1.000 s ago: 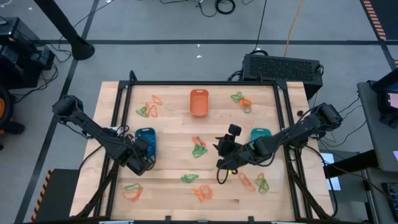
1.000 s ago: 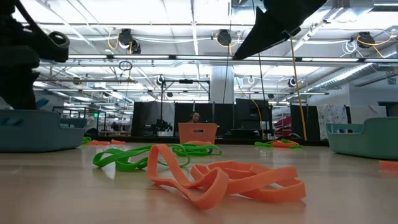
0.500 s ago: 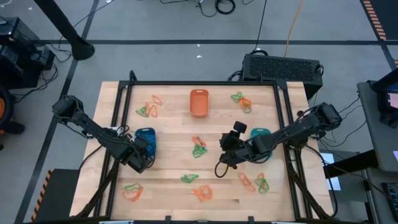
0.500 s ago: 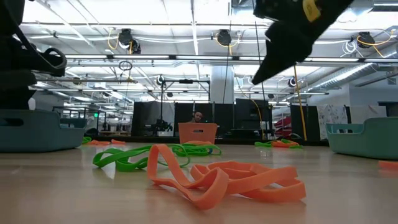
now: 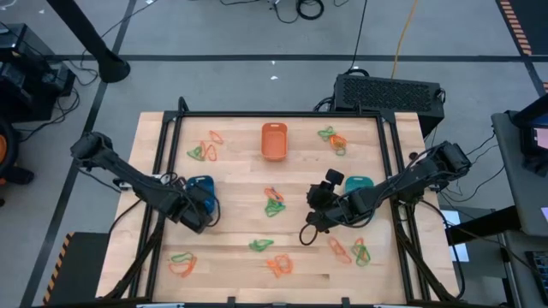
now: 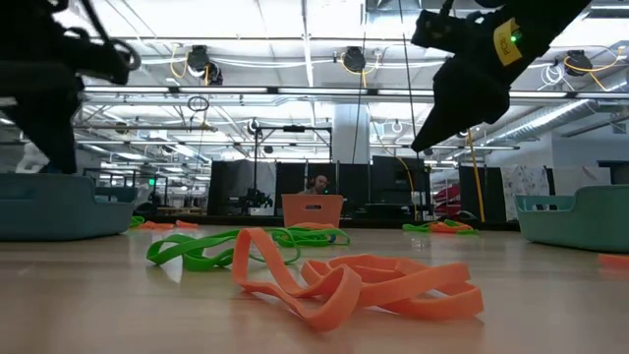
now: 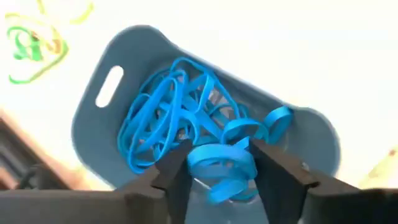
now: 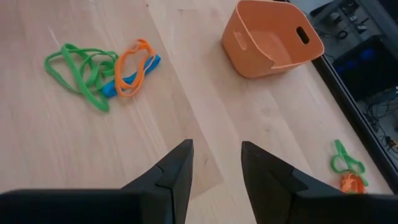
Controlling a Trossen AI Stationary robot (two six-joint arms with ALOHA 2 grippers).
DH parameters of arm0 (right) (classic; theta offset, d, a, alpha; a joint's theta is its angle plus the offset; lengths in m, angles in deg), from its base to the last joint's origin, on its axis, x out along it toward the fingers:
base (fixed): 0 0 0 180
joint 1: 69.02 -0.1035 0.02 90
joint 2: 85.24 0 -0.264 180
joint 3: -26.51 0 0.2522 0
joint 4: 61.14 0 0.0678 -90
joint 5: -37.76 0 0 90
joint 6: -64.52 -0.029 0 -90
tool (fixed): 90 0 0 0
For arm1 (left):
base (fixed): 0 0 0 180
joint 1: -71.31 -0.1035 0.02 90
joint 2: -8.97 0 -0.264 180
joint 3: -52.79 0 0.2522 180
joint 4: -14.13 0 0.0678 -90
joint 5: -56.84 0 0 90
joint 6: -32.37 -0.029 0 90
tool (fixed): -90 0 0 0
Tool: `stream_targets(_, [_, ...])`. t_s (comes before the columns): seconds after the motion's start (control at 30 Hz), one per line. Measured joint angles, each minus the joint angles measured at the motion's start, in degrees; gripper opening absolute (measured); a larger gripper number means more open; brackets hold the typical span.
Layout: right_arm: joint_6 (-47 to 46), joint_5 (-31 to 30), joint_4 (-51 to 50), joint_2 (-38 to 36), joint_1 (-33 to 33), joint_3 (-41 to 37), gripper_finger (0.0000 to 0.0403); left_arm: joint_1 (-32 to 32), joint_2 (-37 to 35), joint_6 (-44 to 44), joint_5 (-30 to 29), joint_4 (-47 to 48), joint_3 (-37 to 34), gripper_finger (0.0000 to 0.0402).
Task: Sort rubber bands into baskets
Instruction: Put the blue rubber band into the blue bin
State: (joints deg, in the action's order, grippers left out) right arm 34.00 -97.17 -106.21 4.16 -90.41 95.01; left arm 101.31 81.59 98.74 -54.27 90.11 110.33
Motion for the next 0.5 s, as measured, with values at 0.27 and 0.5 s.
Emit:
stream_targets(0.27, [1.2, 0.0, -0.3, 0.0, 0.0, 0.0, 0.0128, -3.2, 0.0, -2.4, 1.3, 9.3, 7.4, 0.0191])
stream_targets(0.5, [0.4, 1.9, -4.9, -0.2, -0.3, 0.0, 0.0128, -4.1, 0.0, -9.1, -4.1, 2.2, 8.6, 0.0192])
